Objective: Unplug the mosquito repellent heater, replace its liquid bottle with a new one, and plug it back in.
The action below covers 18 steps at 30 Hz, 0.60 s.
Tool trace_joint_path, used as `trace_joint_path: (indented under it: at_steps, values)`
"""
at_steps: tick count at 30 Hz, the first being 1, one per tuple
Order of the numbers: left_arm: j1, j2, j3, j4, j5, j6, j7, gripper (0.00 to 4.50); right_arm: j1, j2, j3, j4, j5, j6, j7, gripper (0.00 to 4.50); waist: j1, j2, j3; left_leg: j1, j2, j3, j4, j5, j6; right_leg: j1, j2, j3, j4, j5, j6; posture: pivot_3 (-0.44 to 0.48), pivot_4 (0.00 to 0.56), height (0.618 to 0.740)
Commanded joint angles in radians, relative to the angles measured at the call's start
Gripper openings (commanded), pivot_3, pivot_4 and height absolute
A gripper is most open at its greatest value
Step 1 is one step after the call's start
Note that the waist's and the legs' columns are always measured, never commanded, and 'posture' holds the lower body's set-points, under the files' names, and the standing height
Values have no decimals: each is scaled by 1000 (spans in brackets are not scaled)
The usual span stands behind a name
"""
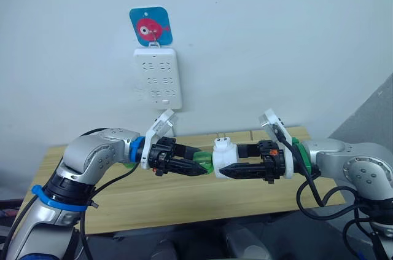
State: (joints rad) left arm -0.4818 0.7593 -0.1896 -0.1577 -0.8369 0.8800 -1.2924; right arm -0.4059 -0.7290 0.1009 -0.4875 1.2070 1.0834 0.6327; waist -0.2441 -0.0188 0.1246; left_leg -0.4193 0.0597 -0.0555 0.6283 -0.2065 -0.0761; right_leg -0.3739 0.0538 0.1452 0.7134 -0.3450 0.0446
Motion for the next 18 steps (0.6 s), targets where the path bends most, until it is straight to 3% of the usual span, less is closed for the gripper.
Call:
trace_joint_path:
  at_steps: [1,4,12,18]
  values:
    - [32,-1,54,-47,74,-159,-20,3311,15,15,-4,-25,29,23,6,2980,-2,0,0,0,0,0,0,0,0,0,0,0,0,0,0,-214,59,740]
    - [90,-38,76,-83,185,-385,-10,4281,21,35,-42,13,83,56,-34,2980,-2,0,0,0,0,1,0,0,0,0,0,1,0,0,0,-210,58,740]
    - [284,-105,148,-100,382,-914,-18,4304,12,58,-132,153,279,128,-181,2980,-3,0,0,1,-1,4,1,0,0,1,-1,5,0,0,0,-204,62,740]
    - [322,-171,147,-59,444,-1092,44,4304,10,58,-144,173,341,139,-239,2980,4,0,-1,1,0,4,1,0,0,1,-1,5,0,0,0,-200,62,740]
